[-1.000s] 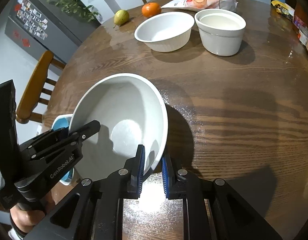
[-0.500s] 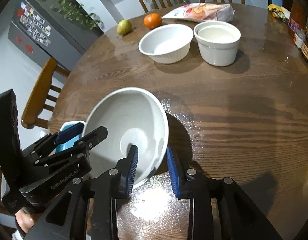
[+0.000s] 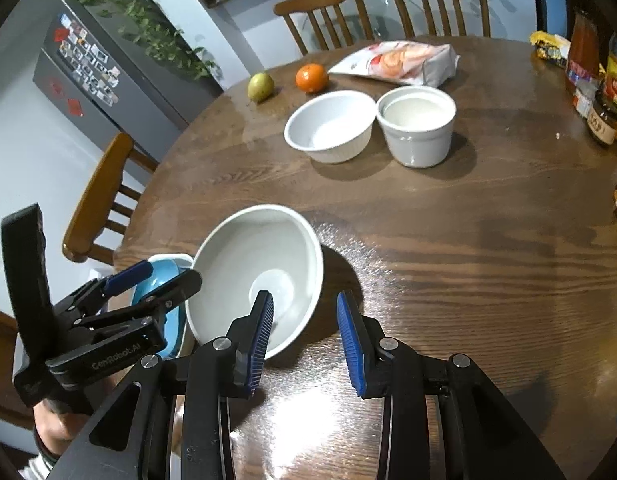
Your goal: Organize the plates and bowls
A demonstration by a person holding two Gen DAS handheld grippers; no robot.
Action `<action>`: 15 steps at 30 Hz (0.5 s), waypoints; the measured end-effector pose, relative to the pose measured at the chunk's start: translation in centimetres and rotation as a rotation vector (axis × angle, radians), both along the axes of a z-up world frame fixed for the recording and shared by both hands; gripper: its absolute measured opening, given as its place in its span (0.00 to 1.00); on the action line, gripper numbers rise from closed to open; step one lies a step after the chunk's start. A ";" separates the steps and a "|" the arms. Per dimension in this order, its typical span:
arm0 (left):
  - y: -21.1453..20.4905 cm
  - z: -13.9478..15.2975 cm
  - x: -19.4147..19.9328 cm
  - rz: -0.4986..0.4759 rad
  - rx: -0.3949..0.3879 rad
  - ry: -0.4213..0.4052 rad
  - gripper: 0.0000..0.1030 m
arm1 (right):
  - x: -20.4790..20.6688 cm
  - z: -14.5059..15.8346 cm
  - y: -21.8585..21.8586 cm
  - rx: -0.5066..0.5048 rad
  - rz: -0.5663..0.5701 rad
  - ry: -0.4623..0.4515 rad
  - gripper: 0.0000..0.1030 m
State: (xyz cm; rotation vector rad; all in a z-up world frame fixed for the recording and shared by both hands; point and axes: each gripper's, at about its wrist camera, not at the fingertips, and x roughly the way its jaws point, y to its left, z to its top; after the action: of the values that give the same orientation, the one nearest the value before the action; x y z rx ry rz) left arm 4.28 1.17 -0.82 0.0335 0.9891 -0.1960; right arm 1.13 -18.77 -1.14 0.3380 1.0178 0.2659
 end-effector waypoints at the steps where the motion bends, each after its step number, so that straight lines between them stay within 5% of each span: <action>1: 0.1 0.2 -0.1 0.001 -0.002 -0.002 0.84 | -0.1 0.2 -0.3 -0.003 -0.005 -0.006 0.33; 7: -0.1 1.5 -0.3 0.005 0.014 -0.027 0.92 | -0.4 1.7 -2.1 -0.073 -0.041 -0.043 0.34; 11: -0.7 3.0 0.0 -0.010 0.034 -0.062 0.98 | -0.6 3.4 -3.5 -0.113 -0.073 -0.085 0.54; 15: -1.1 4.9 0.6 -0.022 0.042 -0.098 0.98 | -0.5 5.3 -4.7 -0.125 -0.094 -0.126 0.56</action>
State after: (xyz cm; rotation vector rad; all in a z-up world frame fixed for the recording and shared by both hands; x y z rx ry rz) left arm 4.86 0.05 4.10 0.0917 0.8956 -0.1924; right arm 0.63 -23.45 4.19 0.2519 0.8873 0.1362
